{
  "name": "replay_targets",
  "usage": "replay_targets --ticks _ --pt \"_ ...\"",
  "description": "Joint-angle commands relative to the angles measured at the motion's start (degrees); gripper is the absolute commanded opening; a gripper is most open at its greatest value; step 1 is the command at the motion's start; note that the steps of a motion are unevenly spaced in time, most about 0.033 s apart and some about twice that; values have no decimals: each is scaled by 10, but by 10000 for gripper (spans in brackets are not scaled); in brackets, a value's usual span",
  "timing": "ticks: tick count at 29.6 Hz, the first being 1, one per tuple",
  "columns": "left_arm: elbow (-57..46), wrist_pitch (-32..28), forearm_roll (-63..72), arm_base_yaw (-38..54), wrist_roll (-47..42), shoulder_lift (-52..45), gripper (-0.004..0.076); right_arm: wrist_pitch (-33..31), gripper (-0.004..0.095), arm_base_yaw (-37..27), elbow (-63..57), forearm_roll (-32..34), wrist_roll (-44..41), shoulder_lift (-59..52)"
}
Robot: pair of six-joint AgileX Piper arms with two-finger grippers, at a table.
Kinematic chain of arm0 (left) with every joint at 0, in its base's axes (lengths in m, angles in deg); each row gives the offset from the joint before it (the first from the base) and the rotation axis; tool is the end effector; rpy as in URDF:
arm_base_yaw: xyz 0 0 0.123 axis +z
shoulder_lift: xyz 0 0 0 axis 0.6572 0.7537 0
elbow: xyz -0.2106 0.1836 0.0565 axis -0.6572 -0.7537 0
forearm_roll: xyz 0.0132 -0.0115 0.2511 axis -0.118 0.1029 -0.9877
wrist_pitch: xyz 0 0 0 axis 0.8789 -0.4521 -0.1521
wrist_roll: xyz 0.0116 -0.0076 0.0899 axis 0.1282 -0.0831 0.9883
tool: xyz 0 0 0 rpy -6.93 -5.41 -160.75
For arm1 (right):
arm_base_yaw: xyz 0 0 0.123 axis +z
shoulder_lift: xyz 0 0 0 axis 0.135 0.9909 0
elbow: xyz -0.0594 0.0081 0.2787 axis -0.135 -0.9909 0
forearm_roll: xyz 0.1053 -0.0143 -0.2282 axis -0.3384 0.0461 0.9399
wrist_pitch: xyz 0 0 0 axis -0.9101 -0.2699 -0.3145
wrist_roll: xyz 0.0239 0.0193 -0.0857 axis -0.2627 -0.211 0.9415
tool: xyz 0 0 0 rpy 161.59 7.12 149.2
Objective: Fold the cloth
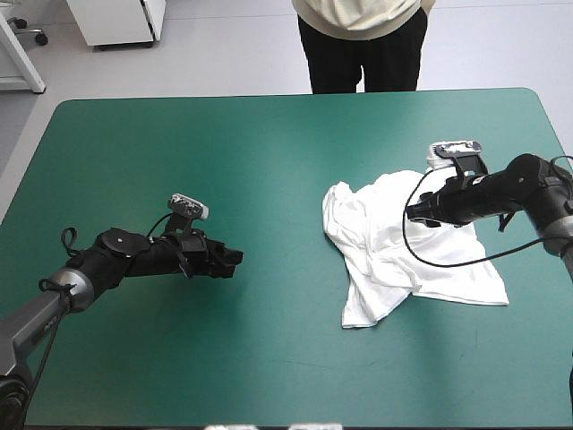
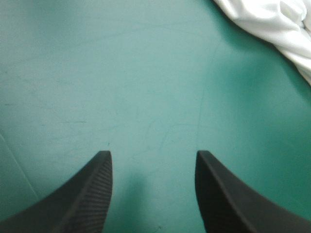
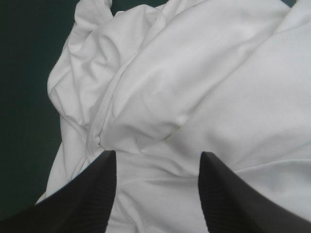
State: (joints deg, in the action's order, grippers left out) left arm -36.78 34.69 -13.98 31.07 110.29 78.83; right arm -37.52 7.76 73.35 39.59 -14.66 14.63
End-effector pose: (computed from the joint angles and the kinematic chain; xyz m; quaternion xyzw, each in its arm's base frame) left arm 0.2576 -0.0906 0.2215 0.2299 0.8885 -0.2418 0.3149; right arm 0.3037 0.0336 0.3061 -0.1348 0.9424 0.1575 0.2625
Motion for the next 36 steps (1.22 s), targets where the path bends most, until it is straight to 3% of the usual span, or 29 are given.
replay_targets --ticks 1,12,23,29,36 --pt "16 3 24 -2 1 -19 384 11 485 1 17 -14 6 -18" --pt "16 18 23 -2 0 -37 384 11 486 1 17 -14 6 -18" --pt "18 -25 -3 -2 -42 -217 384 14 485 1 17 -14 6 -18" --pt "57 -35 -235 -2 -242 -329 384 16 486 1 17 -14 7 -18" --pt "112 2 -490 -2 -486 -446 384 17 486 1 17 -14 11 -21"
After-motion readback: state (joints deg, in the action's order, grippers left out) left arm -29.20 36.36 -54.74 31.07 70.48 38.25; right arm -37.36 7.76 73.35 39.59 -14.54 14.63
